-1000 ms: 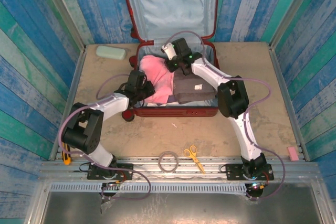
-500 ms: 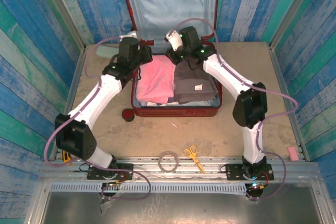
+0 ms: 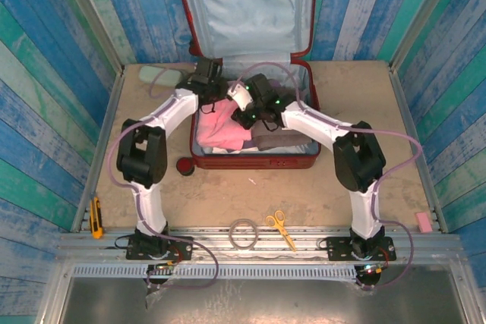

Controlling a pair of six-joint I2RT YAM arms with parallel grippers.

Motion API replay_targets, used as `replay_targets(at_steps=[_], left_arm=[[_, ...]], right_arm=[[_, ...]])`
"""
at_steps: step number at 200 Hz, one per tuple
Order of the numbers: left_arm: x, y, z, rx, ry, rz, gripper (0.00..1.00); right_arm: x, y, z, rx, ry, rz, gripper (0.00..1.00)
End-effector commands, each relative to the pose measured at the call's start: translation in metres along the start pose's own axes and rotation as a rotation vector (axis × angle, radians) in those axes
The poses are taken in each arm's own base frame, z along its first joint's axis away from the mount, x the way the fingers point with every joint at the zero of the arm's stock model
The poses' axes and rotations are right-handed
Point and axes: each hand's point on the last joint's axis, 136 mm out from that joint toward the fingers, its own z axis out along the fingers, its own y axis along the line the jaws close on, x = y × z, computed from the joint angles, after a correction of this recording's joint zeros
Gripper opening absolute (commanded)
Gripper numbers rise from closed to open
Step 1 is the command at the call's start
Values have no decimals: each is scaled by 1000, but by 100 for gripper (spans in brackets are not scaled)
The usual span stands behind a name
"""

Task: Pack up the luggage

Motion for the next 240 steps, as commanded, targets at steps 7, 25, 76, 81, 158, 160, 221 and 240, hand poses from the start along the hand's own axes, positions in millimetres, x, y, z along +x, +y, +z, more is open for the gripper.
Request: replay_targets(at_steps=[7,25,76,81,158,160,221,240], left_arm=[[48,43,44,-148,139,5,13],[65,57,56,-158,172,-13,12],[67,51,60,-89,138,-25,13],[62,47,57,-71,122,-23,14],[-21,-2,-60,79,-182,-20,36],[-22,-2,-64,79,-190,-21,37],[6,16,-141,129,-277,-83,38],[29,23,-138,130,-225,-93,33]], right_arm=[[43,10,26,-7,115,21,29],[59,11,31,14,150,13,29],[69,3,20,90,137,-12,29],[68,3,18,91,131,-15,30],[34,28,-30,61,50,-65,40],[34,28,-31,61,50,-64,40],[18,27,-54,80,9,-72,45],[4,13,-57,137,-15,-55,44]])
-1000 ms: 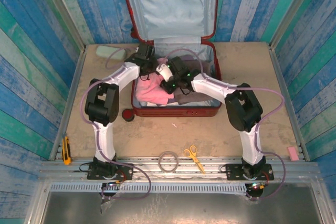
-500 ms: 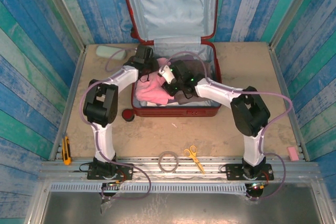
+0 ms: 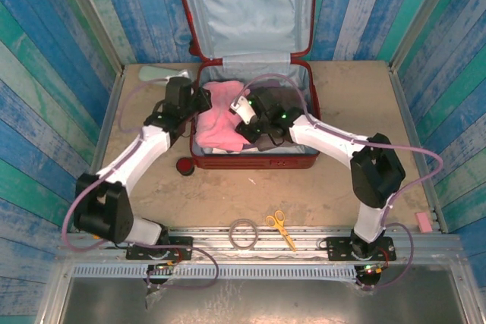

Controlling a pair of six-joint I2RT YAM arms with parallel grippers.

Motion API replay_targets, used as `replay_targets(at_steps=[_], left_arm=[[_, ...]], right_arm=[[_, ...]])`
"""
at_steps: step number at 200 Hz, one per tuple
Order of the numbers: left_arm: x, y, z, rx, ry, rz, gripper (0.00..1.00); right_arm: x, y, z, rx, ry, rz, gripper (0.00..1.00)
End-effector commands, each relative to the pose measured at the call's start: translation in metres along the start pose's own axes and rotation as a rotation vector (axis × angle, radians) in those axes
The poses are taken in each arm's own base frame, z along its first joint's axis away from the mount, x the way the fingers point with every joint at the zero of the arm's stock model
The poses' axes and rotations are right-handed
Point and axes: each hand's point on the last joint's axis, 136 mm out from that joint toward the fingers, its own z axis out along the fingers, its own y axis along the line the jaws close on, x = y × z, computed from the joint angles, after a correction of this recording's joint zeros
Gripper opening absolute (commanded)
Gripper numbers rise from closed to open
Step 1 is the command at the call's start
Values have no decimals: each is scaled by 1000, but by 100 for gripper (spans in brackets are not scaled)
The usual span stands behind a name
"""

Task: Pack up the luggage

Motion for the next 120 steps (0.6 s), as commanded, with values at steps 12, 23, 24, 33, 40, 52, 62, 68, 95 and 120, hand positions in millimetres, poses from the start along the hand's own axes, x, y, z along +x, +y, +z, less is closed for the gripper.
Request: replay_targets(at_steps=[12,23,24,33,40,52,62,68,95,120], left_arm=[[35,15,-11,-6,56,-44,29],[45,19,-12,-7,54,-64,27],[47,19,-12,-6,56,-65,27],[52,19,-15,7,52,-77,24],[58,18,-15,13,59,-82,24],[67,18,-13,11,82,-82,23],[76,18,-10,9,105,-76,22],[80,18,-8,7,119,-75,22],[103,31,3,-44,186,-79,20],[121,43,11,-84,239,-79,18]], right_arm=[[-26,-27,-10,81,-47,37,44],[-38,-36,-7,77,-69,68,42],[-39,-37,-7,77,-71,71,42],[-50,-42,-4,63,-88,88,41],[-57,-46,-2,53,-103,96,40],[-68,-52,5,47,-123,103,38],[-75,-56,12,49,-131,105,36],[-78,-59,16,51,-137,106,35],[-79,-74,44,54,-135,126,30],[-69,-86,67,40,-114,152,29]])
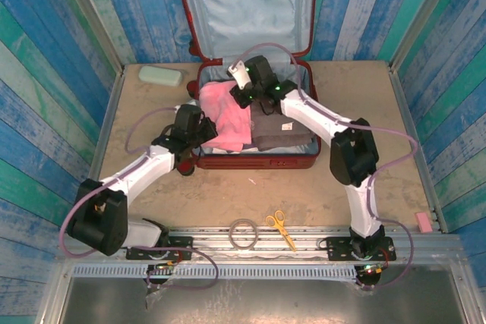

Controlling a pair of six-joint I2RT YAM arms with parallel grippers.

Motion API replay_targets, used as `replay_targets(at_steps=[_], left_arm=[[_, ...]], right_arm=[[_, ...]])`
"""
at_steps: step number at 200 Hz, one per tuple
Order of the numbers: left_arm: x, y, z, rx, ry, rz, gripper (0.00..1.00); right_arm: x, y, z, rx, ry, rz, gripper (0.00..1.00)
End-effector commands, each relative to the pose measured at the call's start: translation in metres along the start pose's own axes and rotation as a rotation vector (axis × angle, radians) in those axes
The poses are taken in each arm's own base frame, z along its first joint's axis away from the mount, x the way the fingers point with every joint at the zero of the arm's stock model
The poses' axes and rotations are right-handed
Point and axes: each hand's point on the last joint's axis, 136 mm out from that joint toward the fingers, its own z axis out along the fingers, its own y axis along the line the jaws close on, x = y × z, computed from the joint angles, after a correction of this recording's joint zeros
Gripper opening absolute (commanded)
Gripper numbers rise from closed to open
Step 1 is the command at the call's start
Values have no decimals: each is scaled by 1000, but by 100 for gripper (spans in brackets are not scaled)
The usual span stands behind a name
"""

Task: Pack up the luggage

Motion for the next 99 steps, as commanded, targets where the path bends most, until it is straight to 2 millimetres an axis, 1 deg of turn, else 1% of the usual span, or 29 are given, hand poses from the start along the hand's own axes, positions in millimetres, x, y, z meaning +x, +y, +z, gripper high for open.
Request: replay_targets(at_steps=[1,30,44,54,71,72,74,83,93,99], left_arm=[[17,14,15,-42,54,-14,18],[31,27,22,-77,84,-16,18],[35,31,25,-81,89,-18,17],[39,35,28,-86,95,-20,16],[36,32,28,-70,76,-14,15],[35,31,27,-67,73,-13,15],[35,31,27,-65,70,-11,15],[25,25,23,-50,36,0,16],[10,16,16,-39,-6,23,21],[0,11,11,-39,-37,39,28]], right_arm=[[19,-6,22,-27,44,34,28],[46,-13,41,-22,101,35,29],[54,-16,45,-31,114,39,29],[56,-14,47,-44,119,39,30],[50,-8,42,-75,102,22,32],[50,-17,41,-64,99,30,32],[49,-24,39,-57,97,34,32],[40,-26,32,-65,76,19,34],[27,-26,20,-72,46,-8,36],[18,-27,13,-73,25,-29,38]])
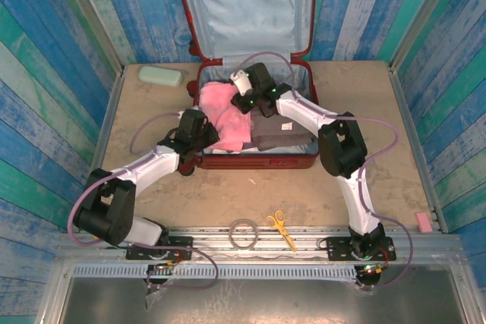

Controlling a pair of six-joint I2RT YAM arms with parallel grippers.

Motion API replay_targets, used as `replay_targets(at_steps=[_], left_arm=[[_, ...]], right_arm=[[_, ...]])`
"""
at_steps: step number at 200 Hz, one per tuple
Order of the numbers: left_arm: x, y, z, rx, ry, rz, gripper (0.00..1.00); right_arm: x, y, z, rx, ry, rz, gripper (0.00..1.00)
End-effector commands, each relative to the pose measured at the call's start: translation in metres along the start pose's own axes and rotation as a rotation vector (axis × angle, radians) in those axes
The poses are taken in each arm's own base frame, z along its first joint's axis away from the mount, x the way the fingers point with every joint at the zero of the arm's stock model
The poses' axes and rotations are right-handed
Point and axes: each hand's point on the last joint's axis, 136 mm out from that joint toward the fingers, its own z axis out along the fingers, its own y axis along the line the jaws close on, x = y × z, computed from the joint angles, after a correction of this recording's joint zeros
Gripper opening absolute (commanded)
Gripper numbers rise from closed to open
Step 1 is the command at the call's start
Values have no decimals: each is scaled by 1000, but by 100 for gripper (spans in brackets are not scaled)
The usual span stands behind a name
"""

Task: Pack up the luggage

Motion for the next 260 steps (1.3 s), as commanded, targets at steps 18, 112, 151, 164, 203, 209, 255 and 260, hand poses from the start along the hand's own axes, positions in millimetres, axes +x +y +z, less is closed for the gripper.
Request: replay_targets(at_steps=[18,112,151,164,203,209,255,260], left_arm=[[-52,-21,-32,-9,-169,87,55],[1,-90,-115,252,-182,228,76],[88,-104,-132,437,-146,292,70],[115,-107,-134,465,-153,425,69],[158,-116,-104,401,-80,637,69],[161,-119,-99,394,-73,663,69],[169,-114,-60,251,-84,722,66],[170,-113,-57,244,-84,713,65]], right_arm=[[-54,-16,-60,16,-134,-122,43],[-166,-199,-203,473,-666,-152,65],[-174,-260,-212,525,-834,-119,57],[-174,-273,-215,558,-878,-106,55],[-181,-294,-209,583,-924,-88,49],[-182,-295,-208,585,-930,-89,47],[-183,-297,-206,582,-943,-90,17],[-182,-296,-206,581,-939,-91,13]])
